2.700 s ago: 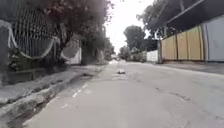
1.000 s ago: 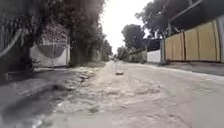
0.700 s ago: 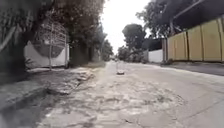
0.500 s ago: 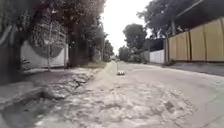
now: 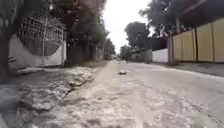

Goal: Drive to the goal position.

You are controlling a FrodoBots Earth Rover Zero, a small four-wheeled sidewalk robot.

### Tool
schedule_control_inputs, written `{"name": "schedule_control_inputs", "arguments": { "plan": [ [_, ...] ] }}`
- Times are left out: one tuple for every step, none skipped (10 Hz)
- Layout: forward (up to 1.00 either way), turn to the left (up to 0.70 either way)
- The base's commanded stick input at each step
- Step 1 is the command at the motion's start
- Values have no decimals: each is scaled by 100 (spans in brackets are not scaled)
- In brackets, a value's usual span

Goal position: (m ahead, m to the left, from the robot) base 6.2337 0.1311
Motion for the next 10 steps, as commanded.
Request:
{"name": "schedule_control_inputs", "arguments": {
  "plan": [
    [100, -39],
    [100, -30],
    [100, 0],
    [100, 0],
    [100, 0],
    [100, 0],
    [100, 0],
    [100, 0],
    [100, 0],
    [100, 0]
  ]
}}
